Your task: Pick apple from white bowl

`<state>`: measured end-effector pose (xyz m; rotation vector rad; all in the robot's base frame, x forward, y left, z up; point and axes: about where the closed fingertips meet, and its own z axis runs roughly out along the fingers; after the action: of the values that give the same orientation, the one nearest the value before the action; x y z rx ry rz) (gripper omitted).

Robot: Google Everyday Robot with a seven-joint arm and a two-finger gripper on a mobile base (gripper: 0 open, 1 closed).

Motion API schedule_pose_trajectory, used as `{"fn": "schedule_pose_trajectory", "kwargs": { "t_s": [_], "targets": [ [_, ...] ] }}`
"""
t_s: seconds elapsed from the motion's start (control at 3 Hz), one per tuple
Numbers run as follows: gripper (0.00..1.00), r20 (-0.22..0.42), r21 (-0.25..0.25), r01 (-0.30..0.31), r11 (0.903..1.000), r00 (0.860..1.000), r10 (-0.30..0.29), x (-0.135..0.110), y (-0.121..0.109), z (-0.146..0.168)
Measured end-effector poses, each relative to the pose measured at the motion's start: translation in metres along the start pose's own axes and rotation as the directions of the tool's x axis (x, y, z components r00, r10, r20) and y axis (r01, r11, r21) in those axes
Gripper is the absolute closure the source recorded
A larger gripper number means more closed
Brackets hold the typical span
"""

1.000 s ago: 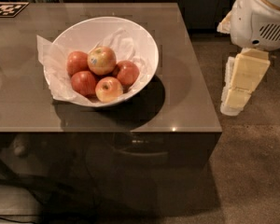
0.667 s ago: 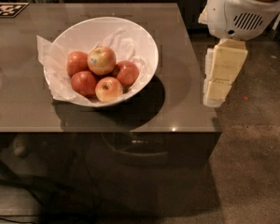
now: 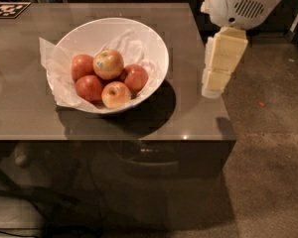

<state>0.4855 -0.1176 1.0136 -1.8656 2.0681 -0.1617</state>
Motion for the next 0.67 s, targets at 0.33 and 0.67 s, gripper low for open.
{"fn": "schedule_pose_trajectory", "kwargs": {
  "t_s": [0.33,0.67],
  "targets": [
    [0.0,0.025,0.023,0.002,0.9997,1.0,-0.003,-0.025,-0.027,-0.001],
    [0.0,0.027,0.016,0.043,0.9989,0.999,-0.044,-0.065,-0.053,0.007]
  ]
}}
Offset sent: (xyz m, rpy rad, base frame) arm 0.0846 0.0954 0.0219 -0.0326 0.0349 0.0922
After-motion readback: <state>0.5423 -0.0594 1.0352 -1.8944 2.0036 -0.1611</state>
